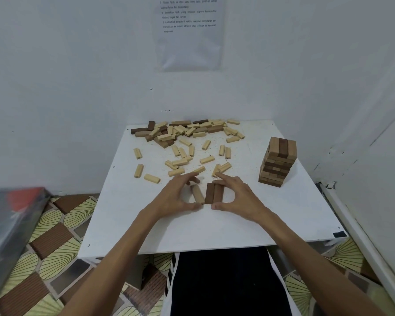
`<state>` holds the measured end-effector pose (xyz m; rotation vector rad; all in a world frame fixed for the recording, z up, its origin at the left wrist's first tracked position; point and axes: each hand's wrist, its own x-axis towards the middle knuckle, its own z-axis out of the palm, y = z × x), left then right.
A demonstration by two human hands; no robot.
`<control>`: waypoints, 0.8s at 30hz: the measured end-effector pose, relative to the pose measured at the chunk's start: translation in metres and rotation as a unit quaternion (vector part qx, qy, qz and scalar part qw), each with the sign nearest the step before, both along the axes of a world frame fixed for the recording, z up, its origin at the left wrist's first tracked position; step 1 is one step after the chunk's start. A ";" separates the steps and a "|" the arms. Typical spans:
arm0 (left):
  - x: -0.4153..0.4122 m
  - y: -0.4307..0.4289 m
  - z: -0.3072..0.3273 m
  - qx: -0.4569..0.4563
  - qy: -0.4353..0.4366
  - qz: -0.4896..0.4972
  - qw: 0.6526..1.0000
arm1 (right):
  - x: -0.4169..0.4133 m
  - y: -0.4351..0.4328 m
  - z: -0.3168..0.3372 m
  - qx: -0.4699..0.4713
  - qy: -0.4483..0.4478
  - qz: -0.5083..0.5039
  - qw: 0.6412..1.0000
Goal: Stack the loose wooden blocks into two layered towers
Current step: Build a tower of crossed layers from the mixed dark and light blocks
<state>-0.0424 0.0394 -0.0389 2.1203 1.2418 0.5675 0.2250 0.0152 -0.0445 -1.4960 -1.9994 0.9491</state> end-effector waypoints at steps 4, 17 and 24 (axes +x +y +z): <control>-0.004 -0.003 -0.012 0.053 0.026 0.057 0.997 | 0.004 0.002 -0.003 0.015 -0.002 -0.014 1.000; 0.005 -0.001 -0.007 0.037 0.009 0.020 0.999 | 0.000 0.008 -0.006 0.039 -0.018 0.008 0.999; 0.012 0.003 -0.008 0.016 -0.005 0.016 1.000 | -0.002 0.013 -0.002 0.037 -0.008 0.014 0.999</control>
